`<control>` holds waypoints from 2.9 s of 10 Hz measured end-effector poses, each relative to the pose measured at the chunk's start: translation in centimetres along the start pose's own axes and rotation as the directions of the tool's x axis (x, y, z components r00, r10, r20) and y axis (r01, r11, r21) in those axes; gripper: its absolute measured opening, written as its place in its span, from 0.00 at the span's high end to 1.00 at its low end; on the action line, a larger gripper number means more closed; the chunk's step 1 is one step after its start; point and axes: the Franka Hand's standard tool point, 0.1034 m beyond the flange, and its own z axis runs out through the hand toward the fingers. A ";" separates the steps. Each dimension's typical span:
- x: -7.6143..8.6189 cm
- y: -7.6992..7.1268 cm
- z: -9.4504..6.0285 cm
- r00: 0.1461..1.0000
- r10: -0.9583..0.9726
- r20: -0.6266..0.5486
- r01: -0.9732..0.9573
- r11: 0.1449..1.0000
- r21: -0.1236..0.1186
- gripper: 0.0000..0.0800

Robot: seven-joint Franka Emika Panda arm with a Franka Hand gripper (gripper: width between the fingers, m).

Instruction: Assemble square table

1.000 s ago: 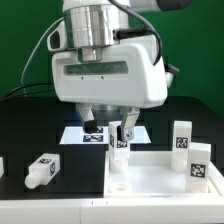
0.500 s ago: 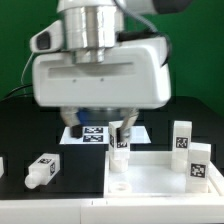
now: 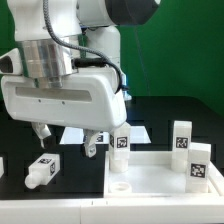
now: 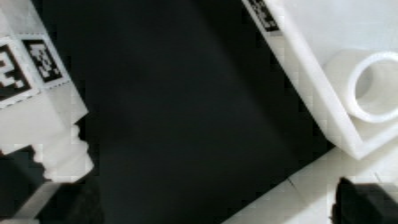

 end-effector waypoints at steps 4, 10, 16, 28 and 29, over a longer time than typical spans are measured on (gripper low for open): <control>0.3 3.7 1.2 0.988 -0.154 -0.010 0.153 0.988 -0.028 0.19; -0.7 7.6 5.3 0.964 -0.260 -0.055 0.255 0.963 -0.088 0.19; -0.8 8.0 5.7 0.974 -0.223 -0.049 0.218 0.972 -0.092 0.53; -4.2 13.6 4.7 0.544 0.832 -0.107 -0.825 0.553 0.112 0.64; -4.5 13.1 5.0 0.499 0.861 -0.096 -0.854 0.508 0.114 0.64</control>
Offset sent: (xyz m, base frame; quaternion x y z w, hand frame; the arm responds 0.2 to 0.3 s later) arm -0.0343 -0.0466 -0.0160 -0.0132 0.0092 -0.1086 0.9940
